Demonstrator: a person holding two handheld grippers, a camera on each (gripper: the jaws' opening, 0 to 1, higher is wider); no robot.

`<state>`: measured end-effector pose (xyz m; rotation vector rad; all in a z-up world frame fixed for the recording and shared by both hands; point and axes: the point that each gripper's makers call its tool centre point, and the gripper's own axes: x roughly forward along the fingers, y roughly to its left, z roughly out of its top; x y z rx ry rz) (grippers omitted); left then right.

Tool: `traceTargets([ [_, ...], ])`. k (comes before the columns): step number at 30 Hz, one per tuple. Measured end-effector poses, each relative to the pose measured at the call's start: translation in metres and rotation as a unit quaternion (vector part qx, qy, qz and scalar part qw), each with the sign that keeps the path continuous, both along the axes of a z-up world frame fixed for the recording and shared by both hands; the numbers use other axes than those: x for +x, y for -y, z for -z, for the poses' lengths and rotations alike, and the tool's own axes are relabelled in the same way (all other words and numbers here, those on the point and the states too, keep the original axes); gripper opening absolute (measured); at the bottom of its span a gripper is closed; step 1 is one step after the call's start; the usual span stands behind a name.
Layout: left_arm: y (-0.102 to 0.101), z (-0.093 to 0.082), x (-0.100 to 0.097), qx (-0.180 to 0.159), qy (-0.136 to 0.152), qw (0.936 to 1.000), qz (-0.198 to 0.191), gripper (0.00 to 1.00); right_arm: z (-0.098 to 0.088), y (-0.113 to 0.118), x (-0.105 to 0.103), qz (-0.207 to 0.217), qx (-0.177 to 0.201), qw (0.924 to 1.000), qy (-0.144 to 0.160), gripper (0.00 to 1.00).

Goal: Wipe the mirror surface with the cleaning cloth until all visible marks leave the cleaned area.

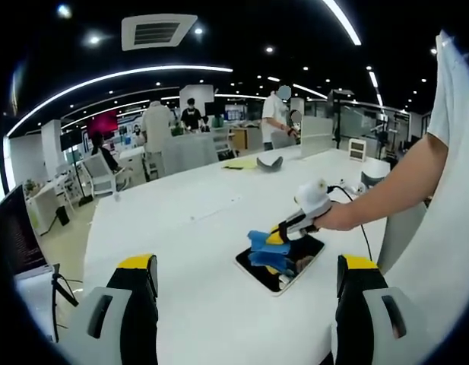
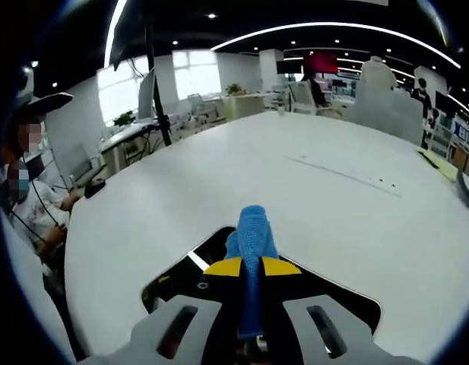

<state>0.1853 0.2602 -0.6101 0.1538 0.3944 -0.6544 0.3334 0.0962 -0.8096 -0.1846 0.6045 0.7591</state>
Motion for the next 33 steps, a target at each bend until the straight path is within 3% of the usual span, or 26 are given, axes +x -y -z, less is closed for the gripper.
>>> traceTargets([
  [9,-0.002,0.001,0.004,0.002,-0.001,1.0,-0.001,0.99,0.005,-0.011,0.004,-0.016,-0.018,0.9997,0.01,0.03],
  [27,-0.003,0.0,0.007,-0.002,0.002,1.0,0.0,0.99,0.005,-0.031,0.031,-0.02,-0.007,0.9997,0.013,0.03],
  [33,-0.007,0.003,0.004,0.001,-0.002,1.0,-0.005,0.99,0.011,-0.046,0.025,-0.034,-0.009,0.9994,0.007,0.03],
])
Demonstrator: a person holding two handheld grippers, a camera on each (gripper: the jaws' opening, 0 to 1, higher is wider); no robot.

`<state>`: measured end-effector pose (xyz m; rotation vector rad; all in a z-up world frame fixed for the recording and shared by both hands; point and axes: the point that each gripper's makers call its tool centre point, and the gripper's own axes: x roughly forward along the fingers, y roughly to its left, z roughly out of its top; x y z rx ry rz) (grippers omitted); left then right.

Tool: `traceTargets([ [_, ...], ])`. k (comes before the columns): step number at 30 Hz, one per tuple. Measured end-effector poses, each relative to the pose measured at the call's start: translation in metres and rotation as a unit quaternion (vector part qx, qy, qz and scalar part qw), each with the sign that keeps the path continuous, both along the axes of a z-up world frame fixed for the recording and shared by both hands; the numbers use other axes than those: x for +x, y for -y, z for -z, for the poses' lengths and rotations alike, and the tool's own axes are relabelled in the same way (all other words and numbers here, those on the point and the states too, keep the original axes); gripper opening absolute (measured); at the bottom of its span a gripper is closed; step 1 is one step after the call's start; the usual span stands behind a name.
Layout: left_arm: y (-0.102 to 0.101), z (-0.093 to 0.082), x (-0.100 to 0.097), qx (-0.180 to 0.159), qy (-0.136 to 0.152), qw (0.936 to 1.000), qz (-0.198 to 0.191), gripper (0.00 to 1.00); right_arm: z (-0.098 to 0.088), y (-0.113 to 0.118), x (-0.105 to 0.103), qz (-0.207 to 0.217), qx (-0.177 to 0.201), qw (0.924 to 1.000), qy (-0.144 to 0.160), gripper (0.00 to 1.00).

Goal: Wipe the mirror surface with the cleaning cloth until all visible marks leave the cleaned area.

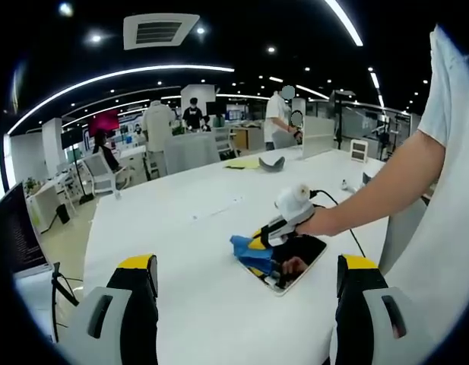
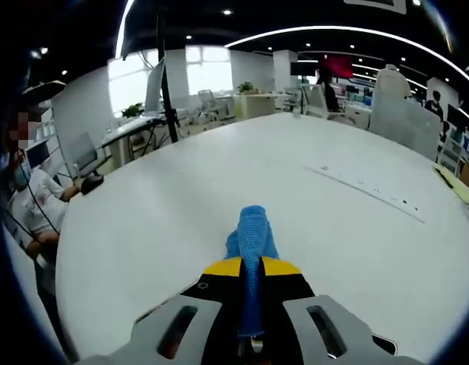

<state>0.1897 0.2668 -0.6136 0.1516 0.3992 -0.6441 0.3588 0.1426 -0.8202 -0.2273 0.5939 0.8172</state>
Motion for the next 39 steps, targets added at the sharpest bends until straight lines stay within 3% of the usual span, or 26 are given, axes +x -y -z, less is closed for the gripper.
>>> traceTargets([
  [12,-0.01,-0.001,-0.003,0.007,-0.005,0.9999,-0.013,0.99,0.008,-0.011,0.001,-0.016,-0.004,0.9998,-0.008,0.03],
  [31,-0.008,0.001,-0.002,0.015,-0.012,0.9997,-0.018,0.99,0.023,-0.014,0.003,-0.019,-0.003,0.9995,-0.024,0.03],
  [39,-0.006,0.004,-0.004,0.017,-0.018,0.9995,-0.021,0.99,0.025,-0.014,0.001,-0.026,0.006,0.9996,-0.011,0.03],
])
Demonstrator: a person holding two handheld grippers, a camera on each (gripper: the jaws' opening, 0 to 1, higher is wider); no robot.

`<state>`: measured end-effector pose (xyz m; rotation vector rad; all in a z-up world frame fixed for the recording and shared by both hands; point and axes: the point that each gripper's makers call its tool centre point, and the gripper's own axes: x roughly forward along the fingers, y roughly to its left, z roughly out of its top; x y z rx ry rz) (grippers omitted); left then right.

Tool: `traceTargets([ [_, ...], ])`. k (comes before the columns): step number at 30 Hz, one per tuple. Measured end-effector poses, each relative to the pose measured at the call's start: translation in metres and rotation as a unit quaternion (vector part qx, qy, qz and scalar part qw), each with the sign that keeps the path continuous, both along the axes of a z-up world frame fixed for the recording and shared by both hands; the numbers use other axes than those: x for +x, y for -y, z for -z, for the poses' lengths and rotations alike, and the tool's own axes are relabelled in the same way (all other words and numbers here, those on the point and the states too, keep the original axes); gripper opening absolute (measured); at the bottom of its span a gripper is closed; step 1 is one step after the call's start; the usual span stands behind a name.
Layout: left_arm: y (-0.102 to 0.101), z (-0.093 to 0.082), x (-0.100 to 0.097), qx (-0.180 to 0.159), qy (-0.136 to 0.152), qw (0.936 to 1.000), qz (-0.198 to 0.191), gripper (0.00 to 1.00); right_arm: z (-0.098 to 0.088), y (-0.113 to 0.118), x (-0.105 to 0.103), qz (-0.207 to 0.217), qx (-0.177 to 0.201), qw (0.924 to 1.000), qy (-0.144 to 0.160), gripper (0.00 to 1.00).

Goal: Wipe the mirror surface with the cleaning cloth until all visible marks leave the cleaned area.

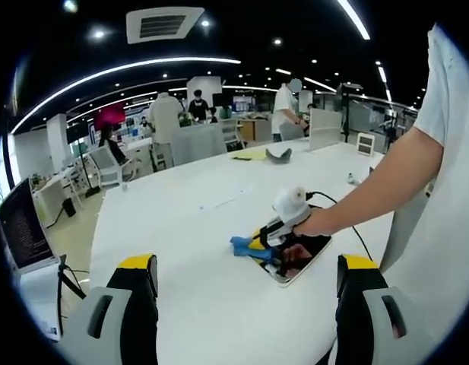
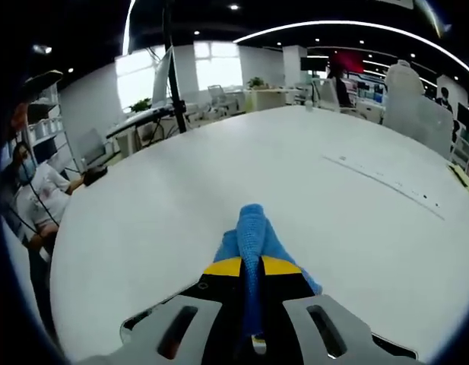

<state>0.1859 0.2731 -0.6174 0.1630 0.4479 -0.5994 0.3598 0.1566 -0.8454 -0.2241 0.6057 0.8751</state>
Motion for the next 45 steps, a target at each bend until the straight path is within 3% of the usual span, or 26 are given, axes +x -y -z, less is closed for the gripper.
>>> traceTargets([
  [12,0.003,0.002,-0.005,-0.003,-0.001,1.0,-0.008,0.99,0.0,0.0,0.001,-0.015,-0.004,0.9997,0.019,0.03],
  [22,0.004,-0.001,-0.01,-0.008,0.0,0.9997,-0.024,0.99,-0.003,0.0,-0.003,-0.016,0.002,0.9997,0.017,0.03],
  [45,0.014,-0.003,-0.017,-0.003,-0.002,0.9999,-0.016,0.99,-0.005,0.016,-0.009,-0.023,0.001,0.9996,0.018,0.03],
])
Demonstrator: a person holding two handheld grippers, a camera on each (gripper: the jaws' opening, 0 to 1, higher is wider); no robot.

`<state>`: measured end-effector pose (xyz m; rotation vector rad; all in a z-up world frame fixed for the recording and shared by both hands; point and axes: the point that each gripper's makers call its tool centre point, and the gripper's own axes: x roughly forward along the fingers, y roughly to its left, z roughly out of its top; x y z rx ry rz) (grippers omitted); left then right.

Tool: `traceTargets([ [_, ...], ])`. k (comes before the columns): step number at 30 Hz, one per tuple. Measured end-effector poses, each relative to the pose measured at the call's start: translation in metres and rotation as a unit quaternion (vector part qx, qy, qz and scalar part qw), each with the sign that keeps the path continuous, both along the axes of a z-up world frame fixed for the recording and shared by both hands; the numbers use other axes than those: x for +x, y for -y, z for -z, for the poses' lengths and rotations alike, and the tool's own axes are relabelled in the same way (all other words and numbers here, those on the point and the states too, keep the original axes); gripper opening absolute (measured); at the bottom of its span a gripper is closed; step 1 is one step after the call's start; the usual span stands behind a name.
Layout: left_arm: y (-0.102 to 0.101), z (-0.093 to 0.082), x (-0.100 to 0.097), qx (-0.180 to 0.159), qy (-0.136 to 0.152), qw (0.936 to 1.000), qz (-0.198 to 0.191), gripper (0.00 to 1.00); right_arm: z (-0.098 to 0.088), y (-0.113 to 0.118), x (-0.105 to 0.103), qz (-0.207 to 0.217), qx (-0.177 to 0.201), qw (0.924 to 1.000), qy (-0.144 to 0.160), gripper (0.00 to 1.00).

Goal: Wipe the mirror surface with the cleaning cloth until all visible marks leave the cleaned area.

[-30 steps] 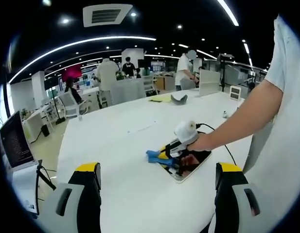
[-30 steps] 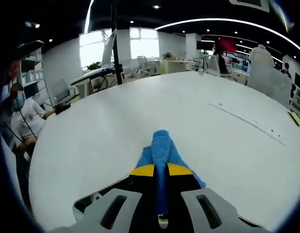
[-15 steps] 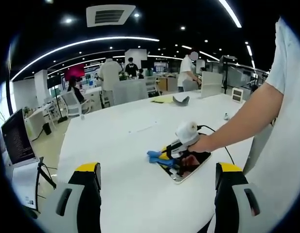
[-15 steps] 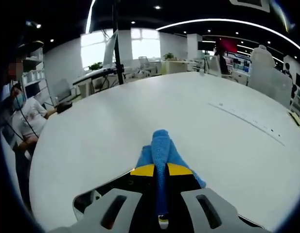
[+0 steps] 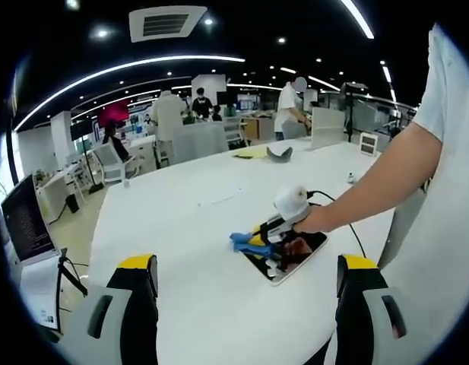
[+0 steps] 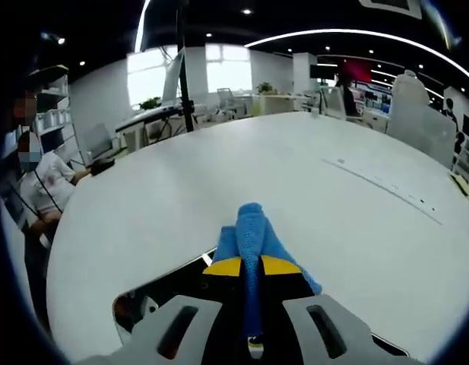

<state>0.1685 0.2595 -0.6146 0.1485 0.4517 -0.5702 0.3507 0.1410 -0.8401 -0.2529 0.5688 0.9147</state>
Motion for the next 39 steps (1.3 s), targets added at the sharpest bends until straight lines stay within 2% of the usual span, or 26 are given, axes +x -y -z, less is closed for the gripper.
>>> traceTargets([
  [6,-0.002,0.0,0.002,0.006,0.001,1.0,0.0,0.99,0.0,0.003,0.001,0.004,0.003,1.0,0.0,0.03],
  [9,-0.001,-0.006,0.004,-0.009,0.005,0.9999,-0.003,0.99,0.001,0.006,0.002,0.007,0.003,1.0,0.001,0.03],
  [16,0.008,-0.011,0.005,-0.01,0.011,0.9999,0.006,0.99,0.004,0.023,0.006,0.021,0.002,0.9998,0.001,0.03],
  [27,0.016,-0.005,0.007,-0.007,0.006,0.9998,0.017,0.99,0.007,0.043,0.01,0.036,-0.001,0.9994,0.002,0.03],
  [39,0.025,-0.006,0.01,-0.011,0.004,0.9996,0.026,0.99,0.006,0.06,0.01,0.051,-0.002,0.9987,0.003,0.03],
])
